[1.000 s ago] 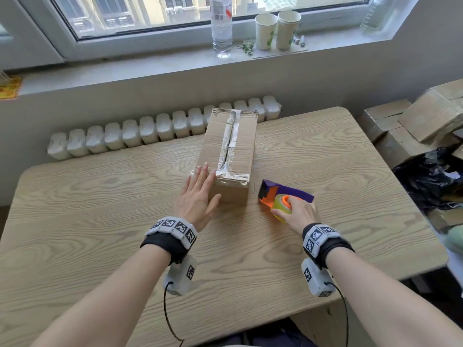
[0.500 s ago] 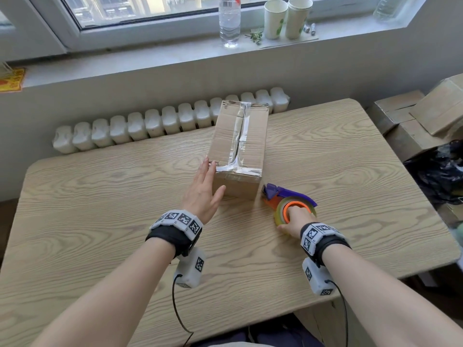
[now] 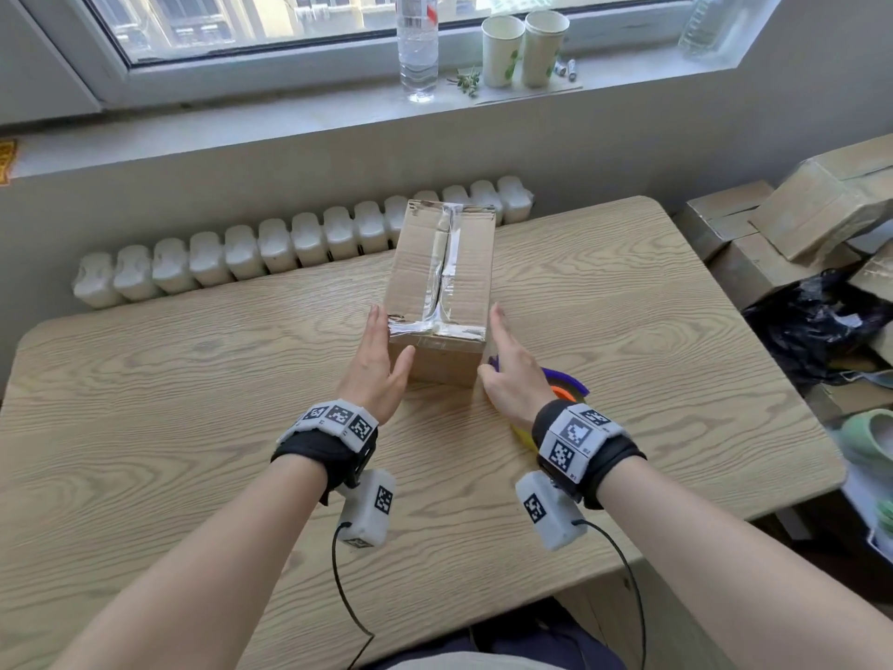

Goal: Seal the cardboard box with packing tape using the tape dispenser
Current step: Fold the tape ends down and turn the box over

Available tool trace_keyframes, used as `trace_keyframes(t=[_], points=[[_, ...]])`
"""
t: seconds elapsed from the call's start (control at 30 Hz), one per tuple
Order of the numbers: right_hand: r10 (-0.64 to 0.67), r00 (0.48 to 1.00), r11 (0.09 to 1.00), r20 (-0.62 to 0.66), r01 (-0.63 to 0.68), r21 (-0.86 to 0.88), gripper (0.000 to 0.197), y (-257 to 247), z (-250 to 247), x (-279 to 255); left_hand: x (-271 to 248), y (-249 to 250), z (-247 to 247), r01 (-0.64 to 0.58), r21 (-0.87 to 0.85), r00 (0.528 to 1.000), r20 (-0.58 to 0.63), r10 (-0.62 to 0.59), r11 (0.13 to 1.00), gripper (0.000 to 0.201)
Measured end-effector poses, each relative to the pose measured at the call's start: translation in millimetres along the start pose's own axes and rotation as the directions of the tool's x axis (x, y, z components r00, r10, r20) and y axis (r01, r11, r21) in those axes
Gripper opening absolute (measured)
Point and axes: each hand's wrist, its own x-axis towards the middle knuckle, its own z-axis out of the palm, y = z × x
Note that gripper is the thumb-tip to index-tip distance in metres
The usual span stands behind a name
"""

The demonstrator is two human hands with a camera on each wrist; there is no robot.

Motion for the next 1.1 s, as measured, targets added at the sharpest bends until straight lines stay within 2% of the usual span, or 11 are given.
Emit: trace_keyframes(t=[0.1,0.27,0.33,0.4,0.5,0.57,0.7,0.83,0.97,1.03,1.1], points=[[0.030,0.995,0.998,0.096,-0.034,0.046,0.080,0,5,0,-2,1,5,-0.006,-0.026,1.000,-0.007,0.005,1.000,0.065],[0.051,0.986,0.998,0.160,-0.058,0.040,0.087,0,10,5,-3,1,11,0.002,-0.053,0.999,-0.041,-0.004,0.999,0.062],[0.036,0.988,0.999,0.152,-0.037,0.007,0.082,2,6,8,-3,0,9,-0.004,-0.082,0.997,-0.081,-0.002,0.997,0.055],[-0.004,0.997,1.000,0.074,0.006,-0.024,0.070,4,-3,11,0,-1,1,-0.018,-0.084,0.990,-0.140,0.006,0.996,0.047],[-0.082,0.990,0.984,-0.115,0.062,-0.168,0.043,11,-14,17,7,-3,-13,-0.021,0.059,0.985,-0.169,0.030,0.998,0.040],[-0.103,0.982,0.964,-0.161,0.058,-0.261,0.033,14,-17,22,11,-1,-20,0.010,0.163,0.990,-0.137,0.013,0.987,0.040],[-0.111,0.990,0.921,-0.086,0.070,-0.384,0.035,12,-16,31,15,2,-24,-0.017,0.368,0.994,-0.096,0.056,0.930,0.047],[-0.221,0.974,0.852,-0.054,0.166,-0.496,0.034,8,-14,35,16,2,-22,-0.037,0.420,0.992,-0.094,0.084,0.907,0.045],[-0.330,0.942,0.806,-0.068,0.243,-0.539,0.024,8,-13,37,17,3,-20,-0.058,0.433,0.988,-0.102,0.113,0.900,0.037],[-0.344,0.936,0.808,-0.072,0.257,-0.530,0.020,8,-12,38,20,4,-21,-0.042,0.458,0.993,-0.081,0.089,0.888,0.037],[-0.302,0.952,0.831,-0.047,0.239,-0.502,0.021,7,-15,41,22,5,-24,-0.023,0.454,0.997,-0.059,0.055,0.891,0.037]])
